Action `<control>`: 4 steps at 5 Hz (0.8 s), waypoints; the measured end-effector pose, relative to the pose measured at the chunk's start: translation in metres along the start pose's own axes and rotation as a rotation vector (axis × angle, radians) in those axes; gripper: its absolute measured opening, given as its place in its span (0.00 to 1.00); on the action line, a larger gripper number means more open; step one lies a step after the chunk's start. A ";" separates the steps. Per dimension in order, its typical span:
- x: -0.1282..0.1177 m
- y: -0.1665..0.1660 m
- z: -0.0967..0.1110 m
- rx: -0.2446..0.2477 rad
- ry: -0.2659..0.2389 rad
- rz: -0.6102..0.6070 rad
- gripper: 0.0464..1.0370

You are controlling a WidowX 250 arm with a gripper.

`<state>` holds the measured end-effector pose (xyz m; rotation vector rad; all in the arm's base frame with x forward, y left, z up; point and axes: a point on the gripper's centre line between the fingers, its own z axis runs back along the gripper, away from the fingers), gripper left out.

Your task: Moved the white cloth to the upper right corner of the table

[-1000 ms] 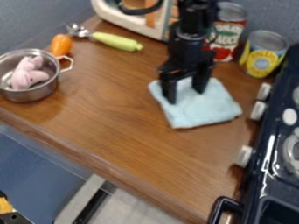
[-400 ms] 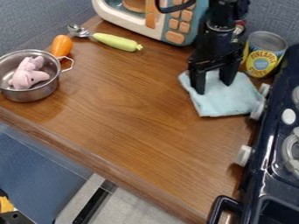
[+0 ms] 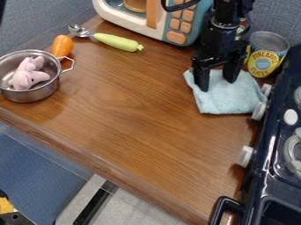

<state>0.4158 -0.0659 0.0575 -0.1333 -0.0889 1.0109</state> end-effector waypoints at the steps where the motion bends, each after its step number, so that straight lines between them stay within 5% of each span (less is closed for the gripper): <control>1: 0.004 0.003 0.014 -0.018 -0.024 0.016 0.96; 3: 0.011 0.006 0.065 -0.125 -0.083 0.054 0.96; 4: 0.020 0.023 0.071 -0.117 -0.101 0.086 0.96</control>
